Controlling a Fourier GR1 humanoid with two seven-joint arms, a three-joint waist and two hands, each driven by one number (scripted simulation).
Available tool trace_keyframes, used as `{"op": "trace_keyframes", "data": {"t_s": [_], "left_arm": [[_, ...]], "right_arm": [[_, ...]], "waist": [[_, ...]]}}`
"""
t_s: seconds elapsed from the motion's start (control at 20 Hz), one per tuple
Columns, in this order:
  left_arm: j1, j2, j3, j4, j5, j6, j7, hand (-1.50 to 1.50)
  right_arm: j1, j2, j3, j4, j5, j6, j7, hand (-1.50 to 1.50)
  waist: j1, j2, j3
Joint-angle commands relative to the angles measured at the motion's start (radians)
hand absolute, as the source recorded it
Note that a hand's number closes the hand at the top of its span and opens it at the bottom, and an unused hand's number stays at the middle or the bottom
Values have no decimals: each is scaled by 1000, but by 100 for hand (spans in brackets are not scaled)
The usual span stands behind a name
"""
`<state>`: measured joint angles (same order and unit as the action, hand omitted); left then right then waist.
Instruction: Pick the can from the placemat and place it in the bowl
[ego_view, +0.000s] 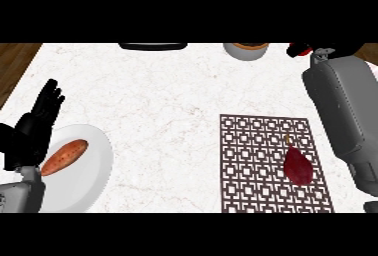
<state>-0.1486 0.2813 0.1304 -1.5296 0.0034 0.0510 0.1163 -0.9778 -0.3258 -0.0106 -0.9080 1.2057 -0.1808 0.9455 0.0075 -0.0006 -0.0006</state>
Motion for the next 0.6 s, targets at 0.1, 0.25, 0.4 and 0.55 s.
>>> {"op": "trace_keyframes", "data": {"t_s": [0.1, 0.25, 0.4, 0.55], "left_arm": [[28, -20, -5, -43, -24, 20, 7, 0], [47, -28, -8, -41, -14, 0, -12, 0], [13, -14, 4, -36, -10, -6, 20, 0], [-24, 2, 30, 22, -3, -16, -7, 0]], "right_arm": [[81, -78, -52, -151, -34, 36, -14, 150], [37, -130, -152, -16, -98, -55, -107, 150], [68, -152, -202, 70, -145, -142, -214, 150], [113, -204, -258, 120, -210, -193, -341, 150]], "waist": [[-14, -4, 0], [2, 2, 1], [6, 5, 1], [3, 8, 1]]}}
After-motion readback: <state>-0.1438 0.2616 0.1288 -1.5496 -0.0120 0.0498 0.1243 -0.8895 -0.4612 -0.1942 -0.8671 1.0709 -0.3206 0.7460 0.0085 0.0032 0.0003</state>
